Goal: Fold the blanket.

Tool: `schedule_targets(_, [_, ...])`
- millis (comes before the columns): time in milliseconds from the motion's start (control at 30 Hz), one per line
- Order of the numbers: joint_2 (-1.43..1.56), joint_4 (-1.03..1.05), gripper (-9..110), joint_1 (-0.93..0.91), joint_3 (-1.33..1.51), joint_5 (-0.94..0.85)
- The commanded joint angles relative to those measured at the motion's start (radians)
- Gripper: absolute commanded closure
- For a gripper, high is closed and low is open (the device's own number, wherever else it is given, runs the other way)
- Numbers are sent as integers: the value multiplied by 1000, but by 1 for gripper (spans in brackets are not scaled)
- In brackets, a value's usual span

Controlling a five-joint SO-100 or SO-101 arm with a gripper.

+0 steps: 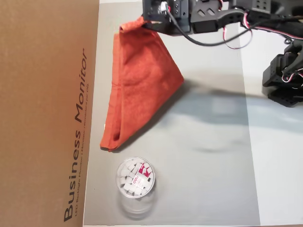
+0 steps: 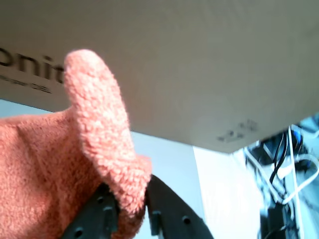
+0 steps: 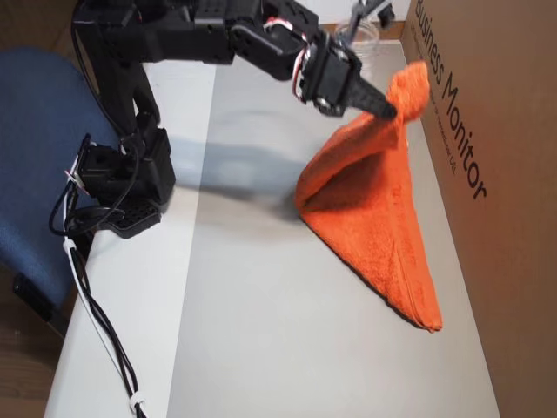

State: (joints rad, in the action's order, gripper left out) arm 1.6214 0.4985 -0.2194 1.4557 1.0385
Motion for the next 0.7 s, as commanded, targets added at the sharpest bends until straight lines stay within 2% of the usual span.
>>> schedule_targets(0, [-49, -26, 102, -49, -97, 43])
schedule_targets(300, [-256, -268, 102, -146, -140, 123])
schedule_targets(467, [-342, -334, 102, -207, -140, 133])
schedule_targets(667, [-445, -414, 102, -261, -141, 227])
